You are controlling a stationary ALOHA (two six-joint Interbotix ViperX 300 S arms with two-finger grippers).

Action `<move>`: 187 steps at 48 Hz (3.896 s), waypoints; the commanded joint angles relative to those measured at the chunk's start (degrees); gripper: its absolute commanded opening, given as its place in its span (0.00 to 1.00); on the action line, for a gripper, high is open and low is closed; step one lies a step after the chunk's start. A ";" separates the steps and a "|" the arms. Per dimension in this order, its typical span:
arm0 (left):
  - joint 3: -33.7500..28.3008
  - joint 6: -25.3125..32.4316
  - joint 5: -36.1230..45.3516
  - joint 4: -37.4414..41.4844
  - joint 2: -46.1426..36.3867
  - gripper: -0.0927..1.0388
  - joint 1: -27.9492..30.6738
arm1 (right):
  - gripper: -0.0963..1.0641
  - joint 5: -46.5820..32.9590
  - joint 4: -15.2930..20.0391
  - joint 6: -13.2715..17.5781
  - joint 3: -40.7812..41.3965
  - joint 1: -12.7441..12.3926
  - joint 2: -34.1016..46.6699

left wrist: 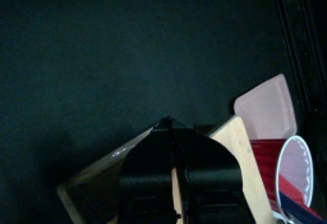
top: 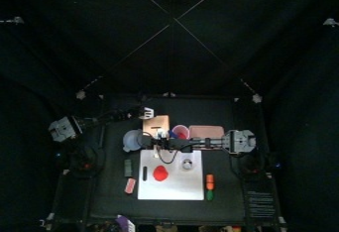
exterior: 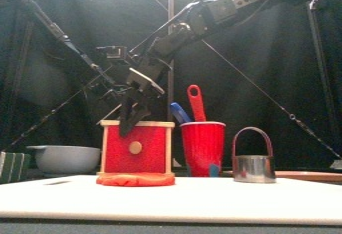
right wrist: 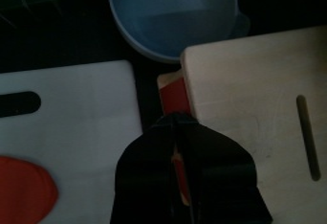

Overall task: Get the cutter from the drawer then cut the dough then place the extra dough in the bowl
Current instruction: Cut the dough

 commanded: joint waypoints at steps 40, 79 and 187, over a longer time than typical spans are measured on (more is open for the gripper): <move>23.64 0.09 -26.37 38.14 -17.31 0.37 -33.22 | 0.77 -22.15 23.38 0.44 59.59 4.66 -45.18; 24.52 -0.18 -26.37 34.28 -13.18 0.56 -35.60 | 0.60 -24.70 21.36 0.26 54.32 5.45 -34.63; 30.67 -0.35 -27.42 34.28 -17.23 0.56 -37.88 | 0.77 -20.57 14.85 0.26 24.43 11.69 -12.92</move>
